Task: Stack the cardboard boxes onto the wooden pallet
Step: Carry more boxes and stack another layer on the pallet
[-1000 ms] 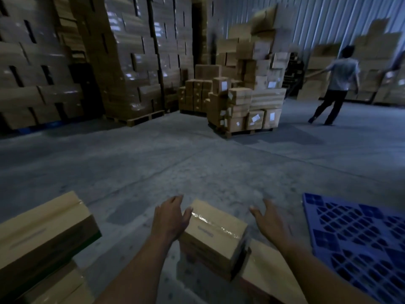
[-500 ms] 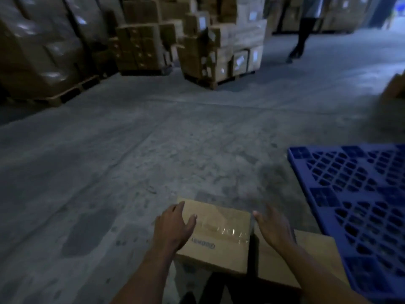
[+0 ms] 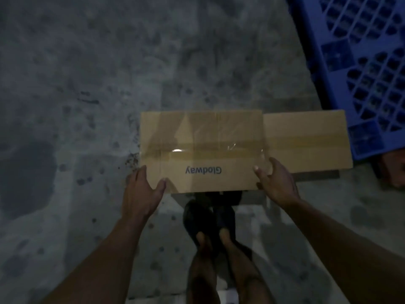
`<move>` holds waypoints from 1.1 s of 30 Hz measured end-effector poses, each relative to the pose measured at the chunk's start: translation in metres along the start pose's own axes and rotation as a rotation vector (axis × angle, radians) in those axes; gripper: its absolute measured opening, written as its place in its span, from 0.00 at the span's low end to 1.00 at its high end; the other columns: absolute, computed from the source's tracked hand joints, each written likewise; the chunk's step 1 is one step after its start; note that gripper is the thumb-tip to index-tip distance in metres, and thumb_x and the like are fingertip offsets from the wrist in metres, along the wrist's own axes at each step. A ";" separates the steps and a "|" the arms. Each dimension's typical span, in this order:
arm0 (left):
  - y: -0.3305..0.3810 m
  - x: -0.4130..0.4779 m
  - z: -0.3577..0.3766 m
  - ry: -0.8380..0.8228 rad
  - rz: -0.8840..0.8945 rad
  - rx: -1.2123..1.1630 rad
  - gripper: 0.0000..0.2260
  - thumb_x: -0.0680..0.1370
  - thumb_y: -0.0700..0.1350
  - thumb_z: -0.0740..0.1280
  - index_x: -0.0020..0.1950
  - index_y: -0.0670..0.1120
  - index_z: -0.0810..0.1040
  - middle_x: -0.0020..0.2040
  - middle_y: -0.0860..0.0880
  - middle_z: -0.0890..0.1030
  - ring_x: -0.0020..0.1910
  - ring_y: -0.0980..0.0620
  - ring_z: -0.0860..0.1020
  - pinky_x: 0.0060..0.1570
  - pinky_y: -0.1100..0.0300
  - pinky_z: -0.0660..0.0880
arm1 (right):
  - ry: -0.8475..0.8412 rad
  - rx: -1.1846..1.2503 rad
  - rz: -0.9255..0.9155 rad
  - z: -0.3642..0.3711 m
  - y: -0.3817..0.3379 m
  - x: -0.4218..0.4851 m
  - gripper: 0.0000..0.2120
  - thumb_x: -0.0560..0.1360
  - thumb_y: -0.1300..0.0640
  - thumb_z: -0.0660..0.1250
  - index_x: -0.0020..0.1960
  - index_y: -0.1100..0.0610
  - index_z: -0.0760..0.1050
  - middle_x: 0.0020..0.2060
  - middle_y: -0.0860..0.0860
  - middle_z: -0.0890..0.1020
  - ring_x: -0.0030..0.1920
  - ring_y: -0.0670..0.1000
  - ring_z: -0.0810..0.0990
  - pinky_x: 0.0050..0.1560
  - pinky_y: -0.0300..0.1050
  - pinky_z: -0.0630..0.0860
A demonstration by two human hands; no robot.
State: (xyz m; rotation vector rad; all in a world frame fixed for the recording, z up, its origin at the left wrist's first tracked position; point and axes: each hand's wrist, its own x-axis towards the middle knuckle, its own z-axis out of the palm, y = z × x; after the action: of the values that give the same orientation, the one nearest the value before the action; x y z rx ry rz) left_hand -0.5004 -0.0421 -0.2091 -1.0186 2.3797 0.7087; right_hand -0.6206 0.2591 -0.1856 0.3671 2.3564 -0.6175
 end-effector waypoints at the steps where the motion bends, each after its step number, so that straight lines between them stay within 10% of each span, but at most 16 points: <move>1: -0.008 0.014 0.013 0.006 -0.017 -0.011 0.34 0.77 0.56 0.70 0.77 0.39 0.65 0.75 0.38 0.68 0.73 0.39 0.66 0.70 0.47 0.65 | -0.011 -0.001 0.026 0.011 0.009 0.014 0.40 0.75 0.31 0.62 0.78 0.54 0.61 0.72 0.56 0.72 0.65 0.59 0.77 0.64 0.60 0.76; 14: -0.086 0.105 0.093 -0.059 -0.223 -0.326 0.43 0.57 0.74 0.76 0.60 0.45 0.79 0.53 0.46 0.84 0.51 0.44 0.83 0.51 0.45 0.80 | 0.008 0.188 0.232 0.087 0.084 0.106 0.38 0.68 0.32 0.71 0.68 0.56 0.70 0.60 0.55 0.79 0.58 0.58 0.79 0.59 0.58 0.78; 19: -0.056 0.084 0.053 -0.036 -0.229 -0.590 0.22 0.70 0.52 0.79 0.59 0.45 0.80 0.52 0.45 0.84 0.46 0.46 0.82 0.40 0.57 0.75 | -0.015 0.369 0.131 0.042 0.065 0.086 0.30 0.74 0.42 0.73 0.68 0.57 0.71 0.58 0.52 0.80 0.58 0.55 0.80 0.60 0.58 0.78; 25: -0.022 0.035 -0.036 -0.146 -0.299 -0.857 0.48 0.62 0.59 0.80 0.77 0.51 0.64 0.62 0.46 0.81 0.49 0.40 0.78 0.35 0.46 0.74 | -0.066 0.559 0.009 -0.061 0.001 0.033 0.31 0.69 0.38 0.71 0.68 0.51 0.74 0.58 0.53 0.81 0.54 0.57 0.82 0.47 0.56 0.82; 33: 0.032 -0.100 -0.177 0.063 -0.149 -0.957 0.24 0.74 0.47 0.76 0.68 0.58 0.74 0.60 0.47 0.81 0.54 0.39 0.80 0.31 0.53 0.75 | -0.047 0.609 -0.153 -0.183 -0.079 -0.075 0.31 0.72 0.49 0.75 0.72 0.51 0.70 0.55 0.51 0.79 0.56 0.57 0.79 0.57 0.60 0.80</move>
State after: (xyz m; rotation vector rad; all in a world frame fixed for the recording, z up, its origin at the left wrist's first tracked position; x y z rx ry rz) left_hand -0.4985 -0.0794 -0.0067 -1.5512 1.9379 1.8500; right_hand -0.6949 0.2800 0.0124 0.4294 2.1207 -1.4050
